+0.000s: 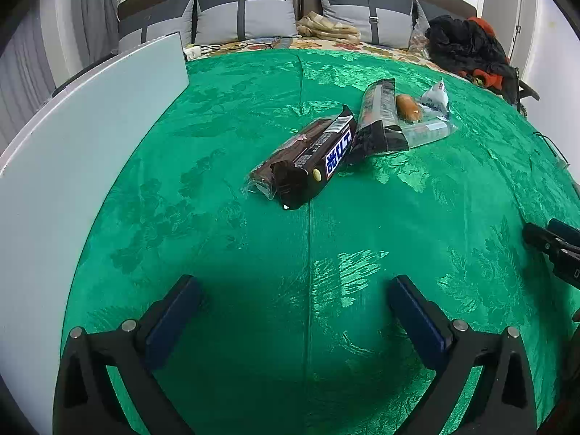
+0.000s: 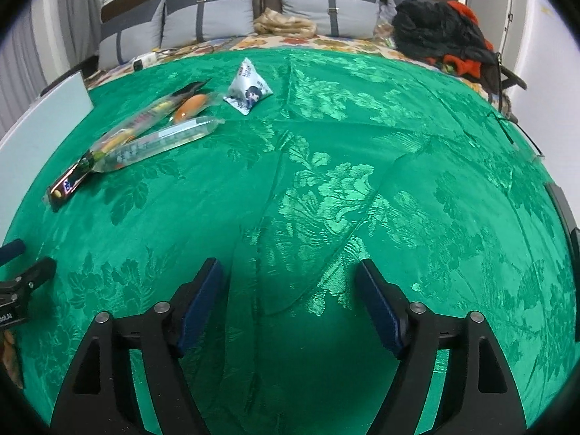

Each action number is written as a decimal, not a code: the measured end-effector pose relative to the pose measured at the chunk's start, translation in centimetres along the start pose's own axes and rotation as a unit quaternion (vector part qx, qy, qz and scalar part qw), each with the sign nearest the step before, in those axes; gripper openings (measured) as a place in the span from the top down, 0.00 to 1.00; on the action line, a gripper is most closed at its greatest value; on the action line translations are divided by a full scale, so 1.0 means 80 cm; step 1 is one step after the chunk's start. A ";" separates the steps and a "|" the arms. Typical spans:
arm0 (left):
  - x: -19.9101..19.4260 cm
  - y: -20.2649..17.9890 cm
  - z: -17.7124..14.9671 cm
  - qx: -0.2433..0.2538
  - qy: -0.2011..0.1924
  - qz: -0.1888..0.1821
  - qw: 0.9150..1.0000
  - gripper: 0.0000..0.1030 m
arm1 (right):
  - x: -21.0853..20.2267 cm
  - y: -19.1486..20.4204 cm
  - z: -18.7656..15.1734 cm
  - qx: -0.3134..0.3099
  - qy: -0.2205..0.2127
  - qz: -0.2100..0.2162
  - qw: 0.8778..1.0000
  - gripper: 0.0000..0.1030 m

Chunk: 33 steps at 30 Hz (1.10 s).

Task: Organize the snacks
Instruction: 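Lower the left gripper onto the blue-labelled chocolate bar and close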

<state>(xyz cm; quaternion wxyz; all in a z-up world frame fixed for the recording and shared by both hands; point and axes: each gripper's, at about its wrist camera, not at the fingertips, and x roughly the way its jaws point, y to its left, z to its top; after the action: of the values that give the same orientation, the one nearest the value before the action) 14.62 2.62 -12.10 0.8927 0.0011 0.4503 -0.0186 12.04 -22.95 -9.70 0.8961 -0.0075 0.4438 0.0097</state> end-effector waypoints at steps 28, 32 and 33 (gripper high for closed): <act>0.036 -0.043 0.102 0.149 0.036 0.023 0.988 0.67 | 0.001 -0.004 -0.002 0.008 0.001 -0.004 1.000 0.20; 0.023 -0.038 0.100 0.130 0.053 -0.037 0.989 0.83 | 0.001 -0.004 -0.002 0.008 0.001 -0.003 1.000 0.19; 0.022 -0.035 0.097 0.128 0.069 -0.055 0.988 0.83 | 0.001 -0.005 -0.002 0.008 0.001 -0.003 1.000 0.19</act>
<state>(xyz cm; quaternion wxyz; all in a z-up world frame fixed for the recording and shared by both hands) 21.81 -0.41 -8.83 0.8497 0.0923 0.5039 -0.1247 11.95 -23.32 -9.86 0.8956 -0.0011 0.4448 0.0037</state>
